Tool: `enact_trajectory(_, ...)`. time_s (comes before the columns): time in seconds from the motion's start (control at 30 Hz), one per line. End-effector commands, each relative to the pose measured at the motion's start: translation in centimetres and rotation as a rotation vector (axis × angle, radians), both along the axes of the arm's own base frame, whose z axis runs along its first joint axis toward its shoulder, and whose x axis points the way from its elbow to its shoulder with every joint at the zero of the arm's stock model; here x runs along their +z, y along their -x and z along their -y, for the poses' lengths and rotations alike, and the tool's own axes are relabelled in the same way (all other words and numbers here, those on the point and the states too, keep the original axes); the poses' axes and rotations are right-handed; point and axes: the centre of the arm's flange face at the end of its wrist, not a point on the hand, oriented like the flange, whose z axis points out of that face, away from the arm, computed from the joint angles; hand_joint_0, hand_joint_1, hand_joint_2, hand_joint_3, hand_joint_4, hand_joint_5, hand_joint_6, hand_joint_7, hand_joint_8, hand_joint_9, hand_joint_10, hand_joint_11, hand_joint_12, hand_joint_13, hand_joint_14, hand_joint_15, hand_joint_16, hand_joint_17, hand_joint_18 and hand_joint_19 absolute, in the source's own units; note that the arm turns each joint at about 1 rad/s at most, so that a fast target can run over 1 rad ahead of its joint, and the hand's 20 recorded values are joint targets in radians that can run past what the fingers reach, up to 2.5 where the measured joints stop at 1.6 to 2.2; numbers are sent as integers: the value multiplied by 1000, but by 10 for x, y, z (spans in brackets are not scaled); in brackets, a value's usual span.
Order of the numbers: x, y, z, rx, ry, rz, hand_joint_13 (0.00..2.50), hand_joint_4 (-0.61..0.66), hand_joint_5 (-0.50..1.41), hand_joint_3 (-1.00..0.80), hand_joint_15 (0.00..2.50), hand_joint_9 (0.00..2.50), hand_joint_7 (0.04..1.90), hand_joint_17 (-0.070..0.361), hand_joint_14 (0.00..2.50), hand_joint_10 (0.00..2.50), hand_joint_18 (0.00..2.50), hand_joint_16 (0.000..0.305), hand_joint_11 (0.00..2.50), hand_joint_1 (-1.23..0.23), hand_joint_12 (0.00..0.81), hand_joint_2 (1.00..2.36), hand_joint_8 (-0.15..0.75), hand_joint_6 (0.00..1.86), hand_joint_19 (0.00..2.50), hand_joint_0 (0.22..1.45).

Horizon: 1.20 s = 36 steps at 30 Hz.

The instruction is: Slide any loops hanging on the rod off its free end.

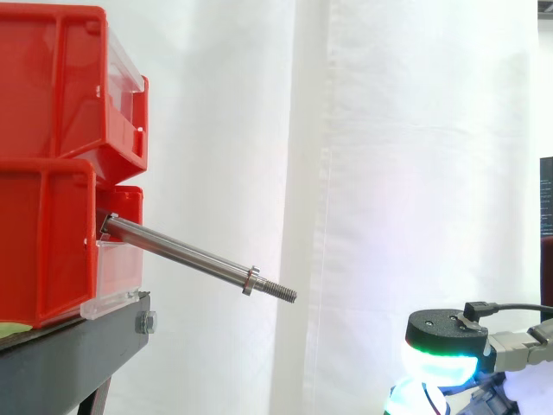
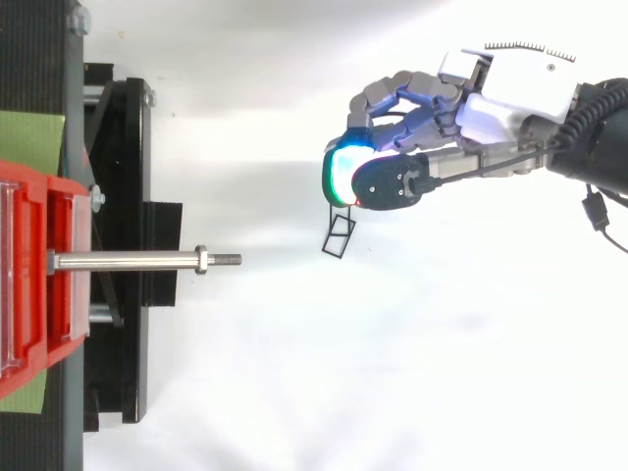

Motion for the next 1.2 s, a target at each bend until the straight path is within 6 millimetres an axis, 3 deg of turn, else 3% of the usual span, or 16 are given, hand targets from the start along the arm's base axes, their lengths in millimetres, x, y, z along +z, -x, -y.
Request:
enact_trajectory(0.0,0,0,-1,2,0,0,475,91,-114,-189,0,734,1061,104,0,0,423,46,0,-772,313,1014,314,906,33,633)
enact_trajectory(0.37,0,0,0,0,0,0,484,88,-110,-197,0,775,1068,117,0,0,442,52,31,-787,360,1011,353,903,33,640)
enact_trajectory(1.17,0,0,0,0,0,0,479,87,-112,-192,0,760,1078,109,0,0,454,49,6,-786,339,1013,343,902,67,640)
